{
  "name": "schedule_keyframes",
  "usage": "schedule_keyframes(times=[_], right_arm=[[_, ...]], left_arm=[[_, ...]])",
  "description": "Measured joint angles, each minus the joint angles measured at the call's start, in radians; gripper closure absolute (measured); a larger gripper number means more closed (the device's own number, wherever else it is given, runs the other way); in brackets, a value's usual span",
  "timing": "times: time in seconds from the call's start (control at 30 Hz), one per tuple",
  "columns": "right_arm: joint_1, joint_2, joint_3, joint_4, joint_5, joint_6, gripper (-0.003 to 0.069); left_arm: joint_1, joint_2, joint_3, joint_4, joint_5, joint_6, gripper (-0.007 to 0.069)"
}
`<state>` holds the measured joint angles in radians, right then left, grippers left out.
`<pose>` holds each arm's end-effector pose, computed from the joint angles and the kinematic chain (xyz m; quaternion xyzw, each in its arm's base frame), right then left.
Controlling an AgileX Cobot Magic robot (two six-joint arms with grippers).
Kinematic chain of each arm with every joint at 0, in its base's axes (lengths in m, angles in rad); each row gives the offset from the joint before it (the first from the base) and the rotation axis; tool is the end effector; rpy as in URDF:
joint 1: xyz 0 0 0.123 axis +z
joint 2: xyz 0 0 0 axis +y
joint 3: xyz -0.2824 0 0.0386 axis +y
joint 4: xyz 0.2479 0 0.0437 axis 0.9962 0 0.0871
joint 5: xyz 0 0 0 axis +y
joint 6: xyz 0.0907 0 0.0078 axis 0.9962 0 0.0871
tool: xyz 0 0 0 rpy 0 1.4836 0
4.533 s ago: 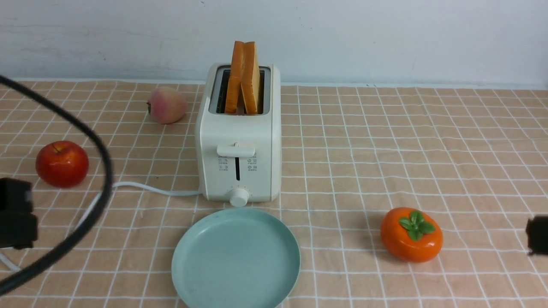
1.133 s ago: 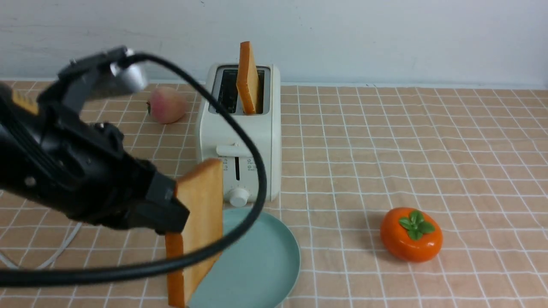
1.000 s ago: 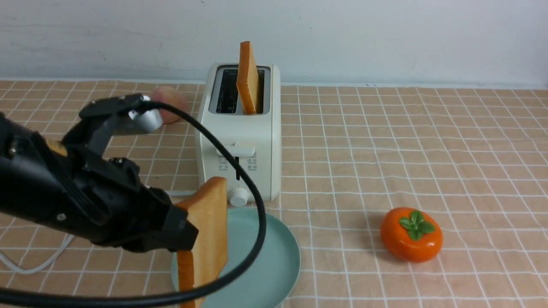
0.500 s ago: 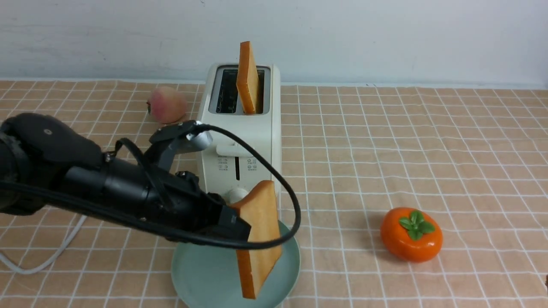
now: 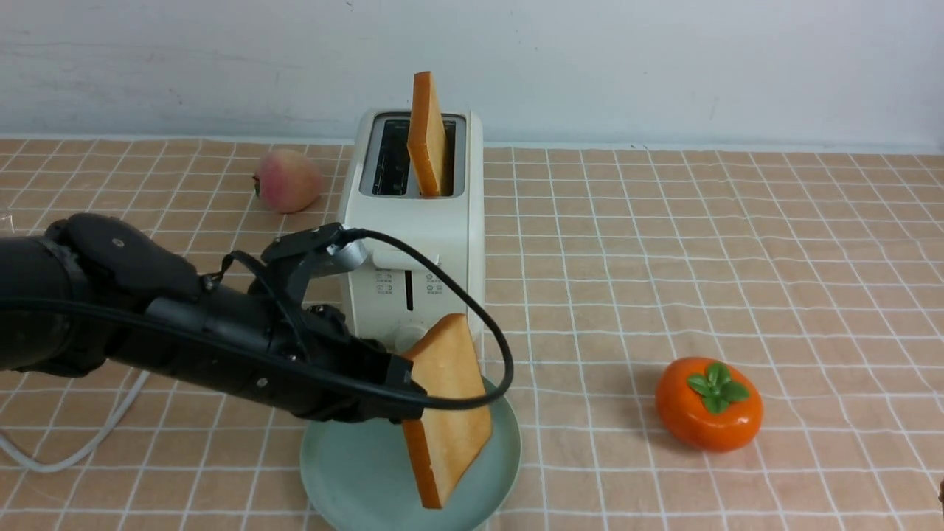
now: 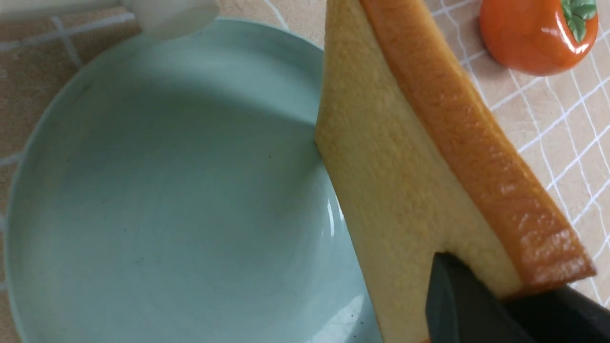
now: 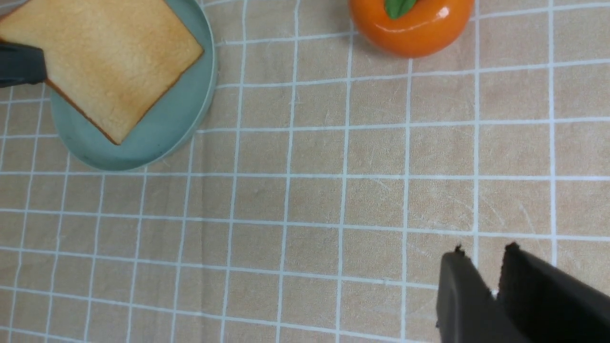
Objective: Take toasted bread from bread machine on light coffee tablecloth place on plate.
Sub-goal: 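Place the slice of bread on the plate with the left gripper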
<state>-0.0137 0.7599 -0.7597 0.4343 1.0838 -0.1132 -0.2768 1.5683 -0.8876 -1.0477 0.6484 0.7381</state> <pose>0.1189 0.0323 0.3201 -0.0038 0.9375 0.1932 0.2893 0.2782 -0.1286 0.2201 0.1146 0.9137 -0.3213 0.2210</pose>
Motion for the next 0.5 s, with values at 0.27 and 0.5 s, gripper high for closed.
schedule_keyframes(times=[0.27,0.5], right_arm=[[0.000,0.000,-0.008,0.015,0.004,0.000,0.0515],[0.000,0.003,-0.109,0.028,0.009,0.000,0.0505]], left_arm=[[0.000,-0.006,0.000,0.263,-0.041,-0.151,0.0343],[0.000,-0.132,0.000,0.642,-0.045,-0.499,0.0264]])
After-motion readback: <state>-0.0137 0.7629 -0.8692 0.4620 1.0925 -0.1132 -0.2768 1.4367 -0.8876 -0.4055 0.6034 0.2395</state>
